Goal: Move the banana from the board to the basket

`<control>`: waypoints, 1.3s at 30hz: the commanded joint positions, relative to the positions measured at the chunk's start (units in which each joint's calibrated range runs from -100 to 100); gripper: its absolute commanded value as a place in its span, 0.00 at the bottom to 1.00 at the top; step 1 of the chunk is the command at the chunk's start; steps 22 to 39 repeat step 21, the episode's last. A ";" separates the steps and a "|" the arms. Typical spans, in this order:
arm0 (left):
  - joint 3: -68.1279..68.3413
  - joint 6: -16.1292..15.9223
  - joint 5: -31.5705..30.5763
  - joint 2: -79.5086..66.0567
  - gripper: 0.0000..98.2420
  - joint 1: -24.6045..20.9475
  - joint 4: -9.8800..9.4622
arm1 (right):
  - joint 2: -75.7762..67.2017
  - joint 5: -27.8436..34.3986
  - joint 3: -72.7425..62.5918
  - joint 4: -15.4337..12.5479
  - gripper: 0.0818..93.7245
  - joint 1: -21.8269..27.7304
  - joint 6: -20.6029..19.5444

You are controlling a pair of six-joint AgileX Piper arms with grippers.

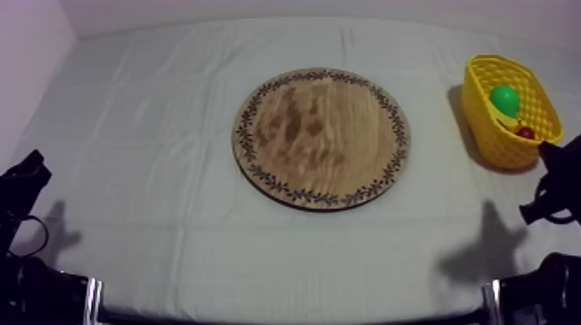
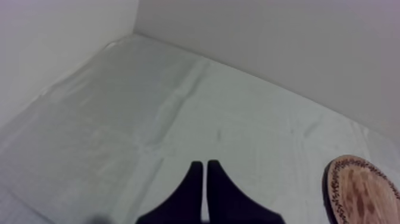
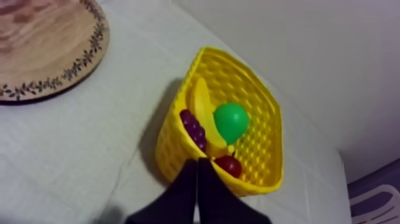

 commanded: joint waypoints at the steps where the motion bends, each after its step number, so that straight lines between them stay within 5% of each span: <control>1: -0.02 -0.02 0.00 0.02 0.00 -0.02 0.00 | -2.73 2.92 0.76 5.13 0.00 -2.53 -21.50; 5: -0.02 0.00 0.00 0.02 0.00 -0.02 0.00 | -3.73 2.06 2.59 9.97 0.00 -4.43 -27.90; 10: -0.02 -0.02 0.00 0.02 0.00 -0.02 0.04 | -3.99 -0.50 3.92 12.14 0.00 -5.02 -24.45; 15: -0.02 -0.02 0.00 0.02 0.00 -0.02 0.05 | -4.03 -1.02 4.17 12.53 0.00 -5.84 -20.63; 39: -0.02 -0.03 0.00 0.02 0.00 -0.02 0.05 | -4.04 -1.11 4.21 12.60 0.00 -6.03 -21.13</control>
